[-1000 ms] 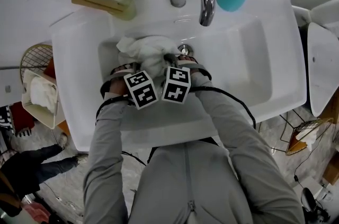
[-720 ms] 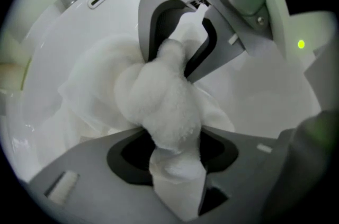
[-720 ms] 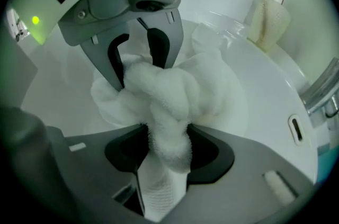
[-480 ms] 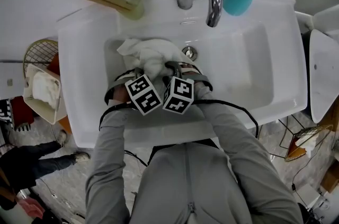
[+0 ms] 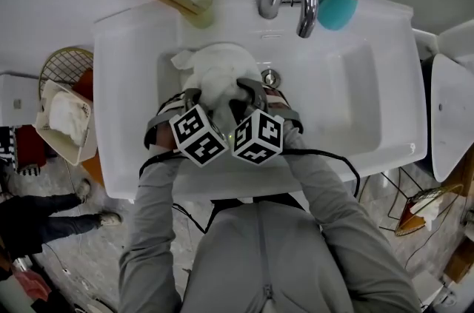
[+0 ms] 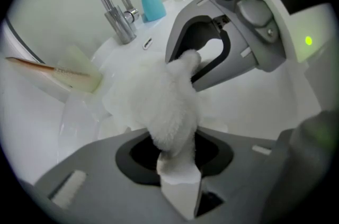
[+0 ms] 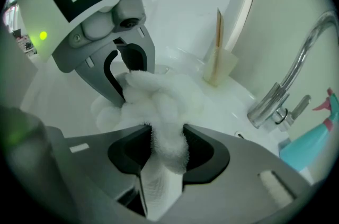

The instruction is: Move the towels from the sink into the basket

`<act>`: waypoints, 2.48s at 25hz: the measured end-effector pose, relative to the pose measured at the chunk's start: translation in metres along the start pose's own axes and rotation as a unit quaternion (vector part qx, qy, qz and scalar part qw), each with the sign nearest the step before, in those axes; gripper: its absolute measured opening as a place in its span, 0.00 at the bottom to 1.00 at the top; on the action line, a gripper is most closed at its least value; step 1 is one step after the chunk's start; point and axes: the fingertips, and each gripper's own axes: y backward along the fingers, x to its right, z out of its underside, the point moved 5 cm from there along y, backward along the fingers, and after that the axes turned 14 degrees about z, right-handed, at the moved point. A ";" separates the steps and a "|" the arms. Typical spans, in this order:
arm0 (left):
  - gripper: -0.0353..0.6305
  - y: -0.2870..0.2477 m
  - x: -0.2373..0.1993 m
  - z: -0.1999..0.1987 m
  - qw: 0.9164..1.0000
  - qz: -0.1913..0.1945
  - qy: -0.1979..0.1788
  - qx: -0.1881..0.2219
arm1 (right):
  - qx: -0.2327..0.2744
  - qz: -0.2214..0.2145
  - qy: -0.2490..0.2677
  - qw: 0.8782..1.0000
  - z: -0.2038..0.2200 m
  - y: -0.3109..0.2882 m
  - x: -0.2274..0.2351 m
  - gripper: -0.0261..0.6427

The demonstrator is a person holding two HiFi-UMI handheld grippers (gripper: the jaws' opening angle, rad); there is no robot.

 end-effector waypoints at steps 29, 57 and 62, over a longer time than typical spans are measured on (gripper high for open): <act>0.34 0.300 0.009 0.224 0.928 -0.348 0.110 0.069 | 0.294 0.042 0.047 0.954 -0.331 0.114 -0.108 0.27; 0.34 0.325 -0.088 0.538 0.910 -0.345 0.231 0.016 | 0.298 -0.072 0.110 0.945 -0.542 -0.027 -0.329 0.27; 0.34 0.259 -0.124 0.575 0.929 -0.277 0.245 -0.014 | 0.223 -0.126 0.122 0.959 -0.524 -0.101 -0.363 0.27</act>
